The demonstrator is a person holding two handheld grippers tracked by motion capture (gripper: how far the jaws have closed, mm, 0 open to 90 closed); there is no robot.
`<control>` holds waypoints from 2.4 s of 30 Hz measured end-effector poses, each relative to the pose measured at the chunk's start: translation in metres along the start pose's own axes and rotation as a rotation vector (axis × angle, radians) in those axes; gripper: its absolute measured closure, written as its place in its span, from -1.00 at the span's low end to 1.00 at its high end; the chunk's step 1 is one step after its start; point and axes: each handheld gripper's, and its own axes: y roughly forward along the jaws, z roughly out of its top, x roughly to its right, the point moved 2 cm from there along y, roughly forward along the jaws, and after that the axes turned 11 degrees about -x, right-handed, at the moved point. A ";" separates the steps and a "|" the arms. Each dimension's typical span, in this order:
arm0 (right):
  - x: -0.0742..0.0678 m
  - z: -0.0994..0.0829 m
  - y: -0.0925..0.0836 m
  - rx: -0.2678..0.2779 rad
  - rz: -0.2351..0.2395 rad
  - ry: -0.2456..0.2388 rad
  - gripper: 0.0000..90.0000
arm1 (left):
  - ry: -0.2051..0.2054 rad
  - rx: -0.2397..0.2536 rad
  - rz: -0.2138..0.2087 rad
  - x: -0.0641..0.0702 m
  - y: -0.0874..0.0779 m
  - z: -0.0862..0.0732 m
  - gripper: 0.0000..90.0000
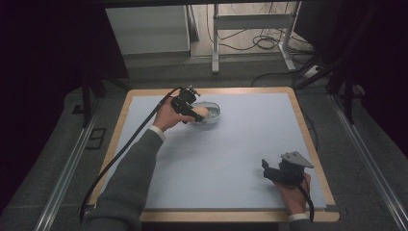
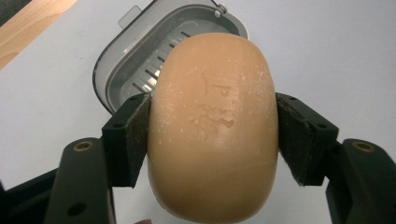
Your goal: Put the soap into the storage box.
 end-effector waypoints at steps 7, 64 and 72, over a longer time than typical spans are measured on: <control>0.000 0.000 0.000 0.000 0.001 -0.001 -0.82 | 0.013 0.000 0.000 -0.001 0.006 0.009 -0.28; -0.001 0.000 0.000 0.003 -0.009 -0.004 -0.82 | -0.004 0.081 -0.050 0.007 0.000 -0.013 -0.47; -0.001 0.000 0.000 0.005 -0.007 -0.006 -0.82 | -0.013 0.133 -0.028 0.020 -0.011 -0.059 -0.50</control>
